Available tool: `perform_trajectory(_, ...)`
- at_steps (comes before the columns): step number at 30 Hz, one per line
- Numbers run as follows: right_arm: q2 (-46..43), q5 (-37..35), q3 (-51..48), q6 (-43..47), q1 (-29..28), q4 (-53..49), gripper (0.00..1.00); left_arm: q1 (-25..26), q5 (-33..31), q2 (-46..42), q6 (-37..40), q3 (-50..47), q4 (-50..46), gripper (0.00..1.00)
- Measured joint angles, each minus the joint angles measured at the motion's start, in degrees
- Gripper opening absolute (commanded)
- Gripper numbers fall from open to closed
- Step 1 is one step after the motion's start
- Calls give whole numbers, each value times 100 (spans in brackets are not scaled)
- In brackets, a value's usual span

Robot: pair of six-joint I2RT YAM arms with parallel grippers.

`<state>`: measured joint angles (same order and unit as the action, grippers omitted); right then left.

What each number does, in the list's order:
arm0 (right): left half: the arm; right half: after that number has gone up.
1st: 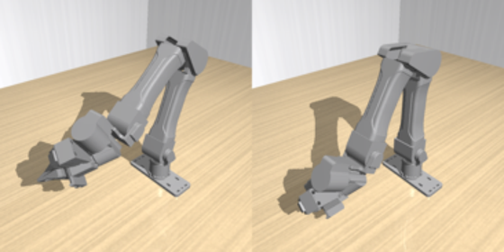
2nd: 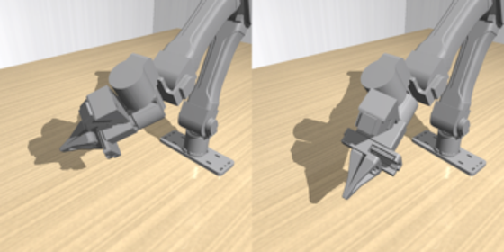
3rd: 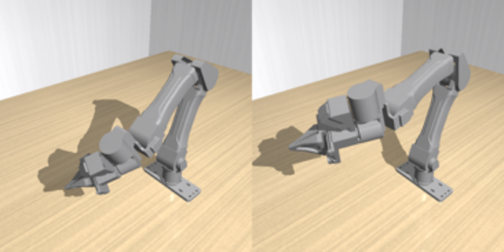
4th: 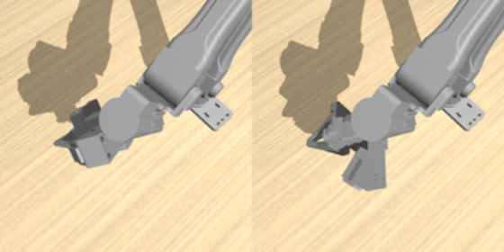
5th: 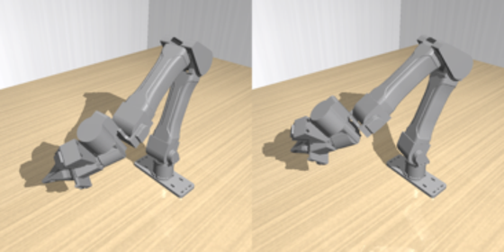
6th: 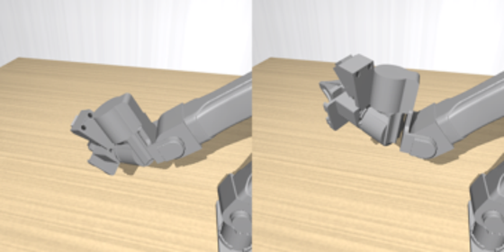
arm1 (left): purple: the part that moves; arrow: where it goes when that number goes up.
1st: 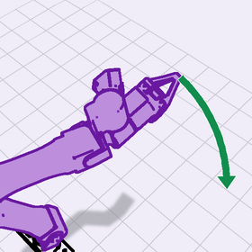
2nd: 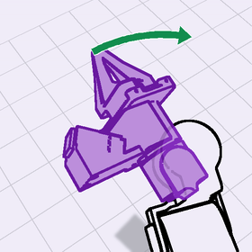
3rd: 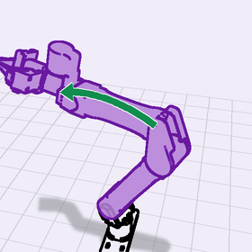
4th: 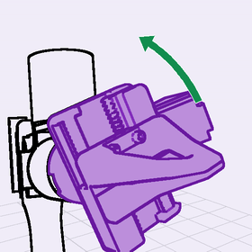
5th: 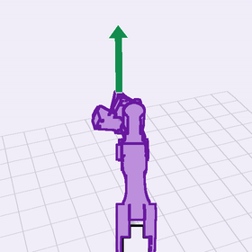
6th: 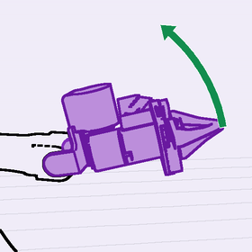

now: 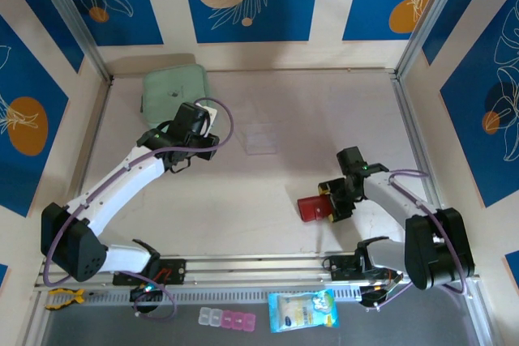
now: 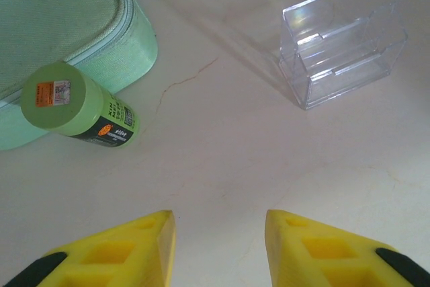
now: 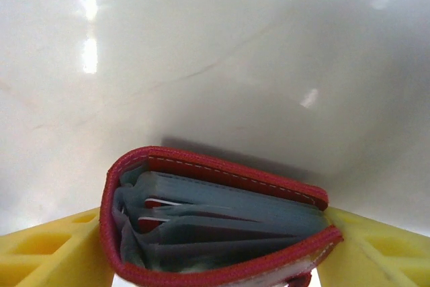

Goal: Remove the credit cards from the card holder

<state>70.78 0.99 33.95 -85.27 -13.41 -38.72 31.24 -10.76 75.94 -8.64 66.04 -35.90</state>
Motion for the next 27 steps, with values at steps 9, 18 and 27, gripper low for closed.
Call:
perform_trajectory(9,1290,-127,1051,1187,-745,98,65,0,140,90,-444,-195,197,40)
perform_trajectory(18,2813,-243,2863,2363,-1899,-37,65,-2,122,52,-1062,-570,367,40)
perform_trajectory(27,4245,-334,4656,3628,-2815,-459,68,-13,240,-273,-1965,-1366,597,41)
